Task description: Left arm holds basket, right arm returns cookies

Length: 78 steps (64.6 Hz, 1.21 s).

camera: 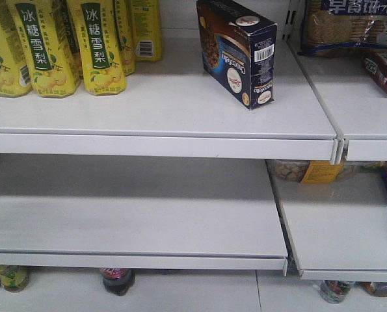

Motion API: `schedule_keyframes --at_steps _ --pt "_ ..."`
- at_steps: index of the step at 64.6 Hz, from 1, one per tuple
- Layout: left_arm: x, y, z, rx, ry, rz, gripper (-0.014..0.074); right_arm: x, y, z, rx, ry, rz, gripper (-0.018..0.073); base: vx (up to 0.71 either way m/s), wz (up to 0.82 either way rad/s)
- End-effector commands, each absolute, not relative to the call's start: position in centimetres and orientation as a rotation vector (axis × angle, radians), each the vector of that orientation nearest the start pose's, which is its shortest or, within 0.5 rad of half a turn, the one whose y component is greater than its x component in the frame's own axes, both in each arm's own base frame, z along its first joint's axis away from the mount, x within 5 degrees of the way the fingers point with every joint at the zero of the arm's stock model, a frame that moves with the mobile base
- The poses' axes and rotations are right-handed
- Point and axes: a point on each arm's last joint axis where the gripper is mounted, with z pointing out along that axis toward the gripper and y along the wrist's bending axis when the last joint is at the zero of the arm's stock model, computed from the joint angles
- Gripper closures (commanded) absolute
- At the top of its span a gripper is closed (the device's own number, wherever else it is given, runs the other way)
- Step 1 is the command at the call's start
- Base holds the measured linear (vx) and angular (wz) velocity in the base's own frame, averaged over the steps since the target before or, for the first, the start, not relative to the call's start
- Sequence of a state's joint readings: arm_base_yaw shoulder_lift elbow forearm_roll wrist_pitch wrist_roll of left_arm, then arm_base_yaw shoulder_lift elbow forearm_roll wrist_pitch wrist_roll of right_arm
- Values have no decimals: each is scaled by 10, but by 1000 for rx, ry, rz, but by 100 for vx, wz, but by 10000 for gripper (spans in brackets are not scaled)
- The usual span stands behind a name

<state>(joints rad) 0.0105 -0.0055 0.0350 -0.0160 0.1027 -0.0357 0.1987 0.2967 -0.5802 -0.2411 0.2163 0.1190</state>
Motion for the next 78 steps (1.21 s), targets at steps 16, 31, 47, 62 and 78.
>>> schedule_keyframes --at_steps 16,31,47,62,78 --pt "54 1 214 -19 1451 -2 596 62 -8 361 47 1408 -135 565 0 0" --pt "54 1 214 -19 1451 -2 596 78 -12 302 99 1525 -137 565 0 0" --pt "54 1 214 -19 1451 -2 596 70 -9 252 127 1439 -74 565 0 0" --pt "54 1 214 -19 1451 -2 596 54 -7 218 146 1370 -48 565 0 0" --pt "54 1 214 -19 1451 -2 596 56 -3 201 37 1475 -37 565 0 0"
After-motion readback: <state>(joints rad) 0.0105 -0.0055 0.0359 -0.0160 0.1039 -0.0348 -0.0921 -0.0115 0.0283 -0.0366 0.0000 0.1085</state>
